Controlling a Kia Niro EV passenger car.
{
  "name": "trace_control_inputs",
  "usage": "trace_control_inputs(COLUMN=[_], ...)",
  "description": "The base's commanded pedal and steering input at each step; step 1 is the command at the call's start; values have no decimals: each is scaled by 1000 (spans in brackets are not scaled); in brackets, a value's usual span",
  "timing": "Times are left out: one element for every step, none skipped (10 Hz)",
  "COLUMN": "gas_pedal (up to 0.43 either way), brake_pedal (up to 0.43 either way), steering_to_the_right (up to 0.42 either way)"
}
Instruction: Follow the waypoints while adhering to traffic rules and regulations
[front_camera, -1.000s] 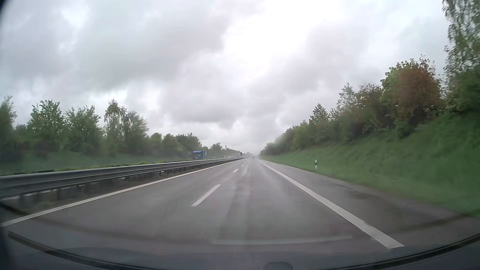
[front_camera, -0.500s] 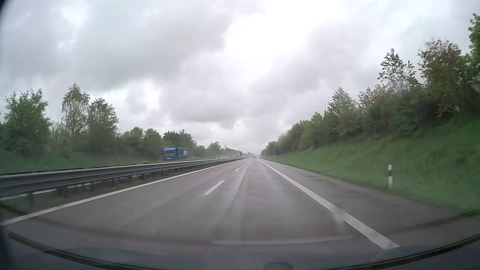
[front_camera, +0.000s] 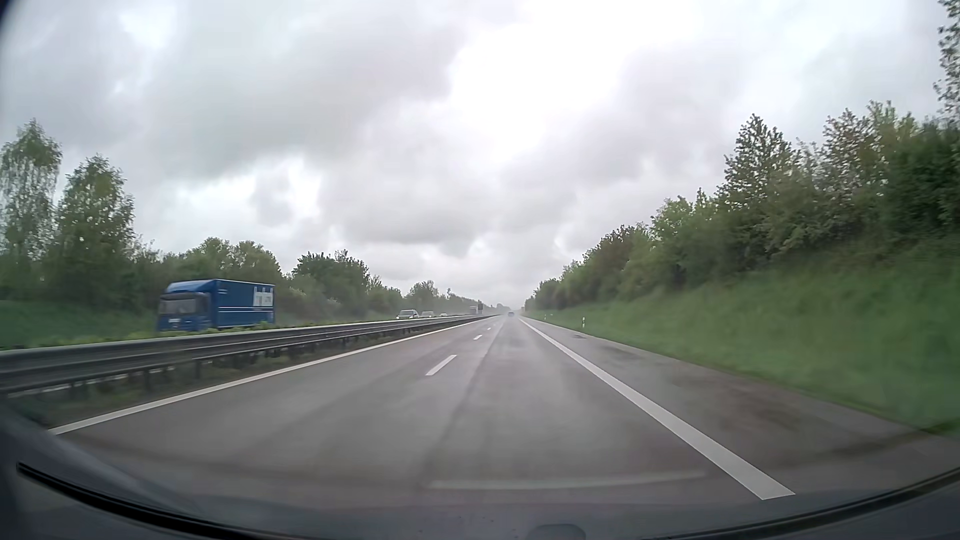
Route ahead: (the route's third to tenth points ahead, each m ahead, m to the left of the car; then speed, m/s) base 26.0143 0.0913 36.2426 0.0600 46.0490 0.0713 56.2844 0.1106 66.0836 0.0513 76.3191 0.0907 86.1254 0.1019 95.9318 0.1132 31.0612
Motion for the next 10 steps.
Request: trace_control_inputs(gas_pedal=[287, 287, 287, 287, 287, 287, 287, 299, 299, 299], brake_pedal=[0, 0, 0, 0, 0, 0, 0, 0, 0, 0], steering_to_the_right=[-3, -3, -3, -2, -2, -2, -2, -2, -2, -2])
